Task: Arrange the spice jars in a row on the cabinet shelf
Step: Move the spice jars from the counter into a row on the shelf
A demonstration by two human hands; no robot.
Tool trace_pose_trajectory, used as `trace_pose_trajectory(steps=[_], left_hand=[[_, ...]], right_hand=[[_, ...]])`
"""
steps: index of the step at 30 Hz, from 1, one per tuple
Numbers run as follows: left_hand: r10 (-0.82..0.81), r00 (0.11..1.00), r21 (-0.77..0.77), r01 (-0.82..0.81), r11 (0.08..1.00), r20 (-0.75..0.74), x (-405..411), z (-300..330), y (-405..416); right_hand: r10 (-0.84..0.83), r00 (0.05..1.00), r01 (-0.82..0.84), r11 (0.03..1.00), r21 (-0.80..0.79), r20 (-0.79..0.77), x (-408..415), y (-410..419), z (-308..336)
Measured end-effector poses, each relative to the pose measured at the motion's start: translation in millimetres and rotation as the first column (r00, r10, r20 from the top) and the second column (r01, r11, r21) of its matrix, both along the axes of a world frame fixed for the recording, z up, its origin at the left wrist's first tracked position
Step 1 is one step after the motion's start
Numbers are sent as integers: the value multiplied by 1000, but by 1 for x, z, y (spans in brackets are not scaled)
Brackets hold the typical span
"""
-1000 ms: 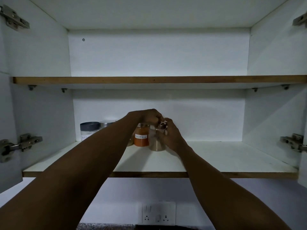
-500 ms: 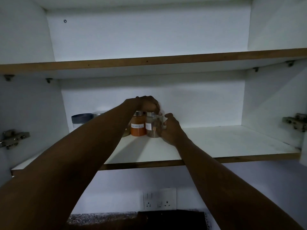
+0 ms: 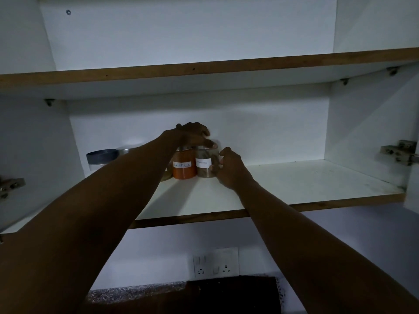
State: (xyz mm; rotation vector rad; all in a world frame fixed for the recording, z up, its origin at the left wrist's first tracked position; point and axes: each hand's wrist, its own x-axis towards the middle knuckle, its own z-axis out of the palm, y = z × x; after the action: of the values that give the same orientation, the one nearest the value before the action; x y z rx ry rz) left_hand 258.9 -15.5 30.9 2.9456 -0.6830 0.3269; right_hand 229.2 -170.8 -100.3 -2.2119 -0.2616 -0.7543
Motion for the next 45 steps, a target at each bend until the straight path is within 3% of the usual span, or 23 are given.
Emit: trace_pose_trajectory(steps=[4, 9, 17, 21, 27, 45], left_hand=[[32, 996, 44, -36, 998, 84, 6, -3, -3], [-126, 985, -194, 102, 976, -117, 1, 1, 0], [-84, 995, -161, 74, 984, -53, 4, -3, 1], [-64, 998, -127, 64, 990, 5, 12, -7, -2], [-39, 997, -114, 47, 992, 73, 19, -10, 0], [-31, 995, -130, 44, 991, 97, 14, -11, 6]], right_hand=[[-4, 1000, 4, 1000, 12, -7, -2, -2, 2], [-30, 1000, 30, 999, -28, -5, -1, -6, -1], [-37, 996, 36, 999, -11, -83, 3, -8, 0], [-32, 999, 30, 998, 46, 34, 2, -10, -3], [13, 1000, -16, 995, 97, 28, -1, -9, -2], [8, 1000, -6, 996, 84, -22, -7, -9, 1]])
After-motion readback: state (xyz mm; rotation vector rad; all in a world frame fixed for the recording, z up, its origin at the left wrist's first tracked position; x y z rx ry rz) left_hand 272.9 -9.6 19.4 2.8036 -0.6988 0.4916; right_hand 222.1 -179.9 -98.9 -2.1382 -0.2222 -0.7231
